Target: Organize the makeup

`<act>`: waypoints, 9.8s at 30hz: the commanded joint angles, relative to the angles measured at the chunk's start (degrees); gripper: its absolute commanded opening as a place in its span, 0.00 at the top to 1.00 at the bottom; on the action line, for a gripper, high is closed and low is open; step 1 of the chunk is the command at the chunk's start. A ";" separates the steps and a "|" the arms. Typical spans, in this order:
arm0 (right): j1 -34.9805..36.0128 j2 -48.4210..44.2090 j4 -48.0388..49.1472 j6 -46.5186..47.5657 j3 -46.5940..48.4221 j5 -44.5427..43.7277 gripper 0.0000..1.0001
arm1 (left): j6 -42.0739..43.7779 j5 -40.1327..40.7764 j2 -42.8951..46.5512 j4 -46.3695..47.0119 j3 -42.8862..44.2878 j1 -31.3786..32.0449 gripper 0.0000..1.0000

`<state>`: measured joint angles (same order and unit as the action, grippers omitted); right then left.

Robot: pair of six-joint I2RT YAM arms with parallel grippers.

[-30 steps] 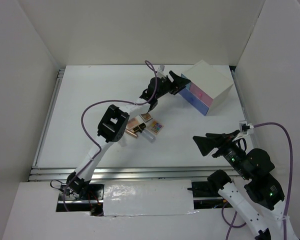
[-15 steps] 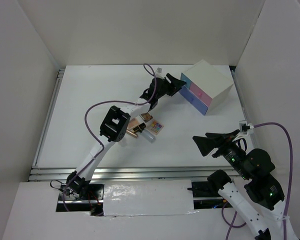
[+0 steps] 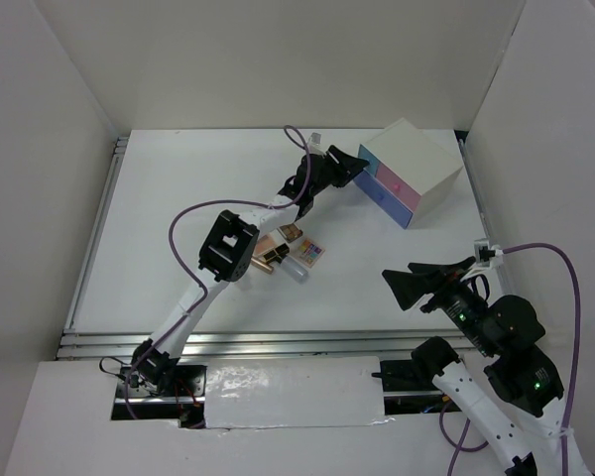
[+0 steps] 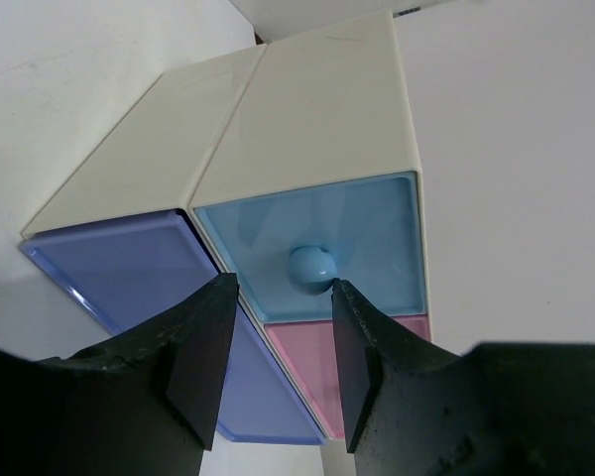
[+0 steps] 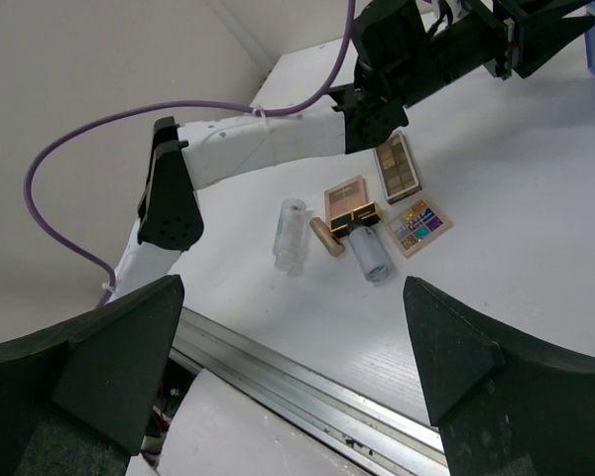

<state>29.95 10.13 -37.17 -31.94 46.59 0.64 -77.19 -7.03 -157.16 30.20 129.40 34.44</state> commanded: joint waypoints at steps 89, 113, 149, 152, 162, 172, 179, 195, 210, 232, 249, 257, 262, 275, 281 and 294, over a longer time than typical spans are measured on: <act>0.02 11.74 8.77 -0.31 -6.33 -1.78 0.00 | 16.95 14.89 49.04 -20.79 -51.18 -5.97 0.01; 19.70 92.07 16.08 23.06 32.85 -4.70 0.40 | 31.40 53.42 111.53 -87.76 -68.22 -4.64 0.01; 23.66 114.50 7.72 27.02 48.95 -5.48 0.48 | 39.48 44.03 117.26 -78.36 -71.92 -5.87 0.01; 23.66 114.32 7.81 27.02 47.90 -5.39 0.47 | 39.57 43.94 117.17 -78.27 -71.92 -5.96 0.01; 23.83 111.07 9.39 25.71 43.41 -3.90 0.66 | 39.66 43.77 117.35 -78.10 -72.01 -6.05 0.01; 22.26 96.86 12.03 23.59 42.43 -4.16 0.70 | 39.83 43.50 117.44 -77.92 -72.10 -6.14 0.01; 6.37 93.84 7.99 21.14 52.10 -6.53 0.69 | 39.92 43.06 117.70 -77.66 -72.27 -6.14 0.01; -13.52 101.31 9.21 -2.59 62.49 -18.75 0.65 | 40.18 42.19 117.35 -77.31 -72.45 -6.66 0.01; -13.43 102.89 12.73 -5.86 58.61 -14.53 0.56 | 40.71 41.30 117.35 -76.95 -72.54 -6.58 0.01; 14.77 94.38 10.35 3.93 39.20 -17.68 0.31 | 39.57 42.54 118.32 -77.48 -72.45 -7.10 0.01; 18.12 102.80 10.45 -17.97 38.75 -27.80 0.33 | 40.10 41.74 119.02 -77.22 -72.54 -7.10 0.01; 19.09 107.54 9.31 -20.61 40.77 -26.93 0.38 | 40.36 41.13 119.72 -76.95 -72.63 -7.10 0.01; 19.26 108.35 10.01 -21.93 39.46 -26.31 0.40 | 40.45 40.87 120.16 -76.78 -72.72 -7.01 0.01; 19.18 108.17 11.06 -22.64 38.58 -26.92 0.63 | 40.80 40.25 120.42 -76.51 -72.89 -7.01 0.01; 19.26 104.31 14.57 -20.88 35.86 -26.14 0.68 | 40.80 40.25 120.42 -76.43 -72.89 -7.10 0.01; 15.50 92.54 15.47 -11.48 41.55 -25.87 0.69 | 40.71 40.51 120.25 -76.51 -72.89 -7.10 0.01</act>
<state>48.14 108.51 -21.54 -46.48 82.67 -22.17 -37.52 33.50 -37.26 -48.31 56.82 27.62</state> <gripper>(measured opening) 0.350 0.994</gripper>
